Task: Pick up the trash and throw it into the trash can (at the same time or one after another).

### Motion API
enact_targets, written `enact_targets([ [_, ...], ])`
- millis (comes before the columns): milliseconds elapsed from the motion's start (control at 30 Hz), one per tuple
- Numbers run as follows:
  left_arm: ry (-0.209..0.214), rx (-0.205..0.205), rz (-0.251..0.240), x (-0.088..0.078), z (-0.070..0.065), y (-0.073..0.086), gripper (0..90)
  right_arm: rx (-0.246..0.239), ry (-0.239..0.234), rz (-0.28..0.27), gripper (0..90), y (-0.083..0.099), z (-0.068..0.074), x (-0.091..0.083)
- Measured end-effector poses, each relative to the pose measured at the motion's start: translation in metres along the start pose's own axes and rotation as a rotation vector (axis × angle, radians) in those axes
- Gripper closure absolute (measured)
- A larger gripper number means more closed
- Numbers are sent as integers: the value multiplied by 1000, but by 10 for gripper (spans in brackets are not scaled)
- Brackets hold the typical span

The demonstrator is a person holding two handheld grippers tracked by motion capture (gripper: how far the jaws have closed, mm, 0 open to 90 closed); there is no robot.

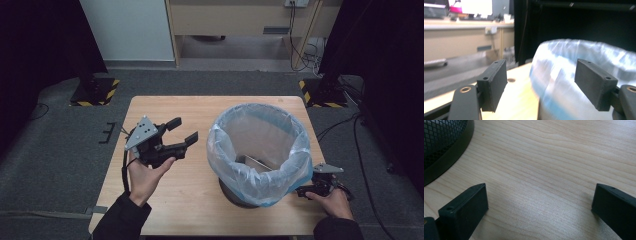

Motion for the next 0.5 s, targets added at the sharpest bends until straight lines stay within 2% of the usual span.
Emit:
enact_targets([
  [133, -31, -13, 56, -8, 10, 22, 240, 0, 0, 2, 7, 0, 0, 0],
  [200, -42, -23, 99, -10, 14, 37, 232, 0, -1, 3, 7, 0, 0, 0],
  [500, -82, -98, 350, -9, 32, 119, 198, 0, 0, 2, 7, 0, 0, 0],
])
Point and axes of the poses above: each handheld gripper's, and its own axes: x roughly forward along the jaws, y roughly out of its underside, z roughly to its left, the point moved 5 cm from there along x, roughly forward along the jaws, and after that the axes turned 5 degrees about y, right-handed, at the moved point
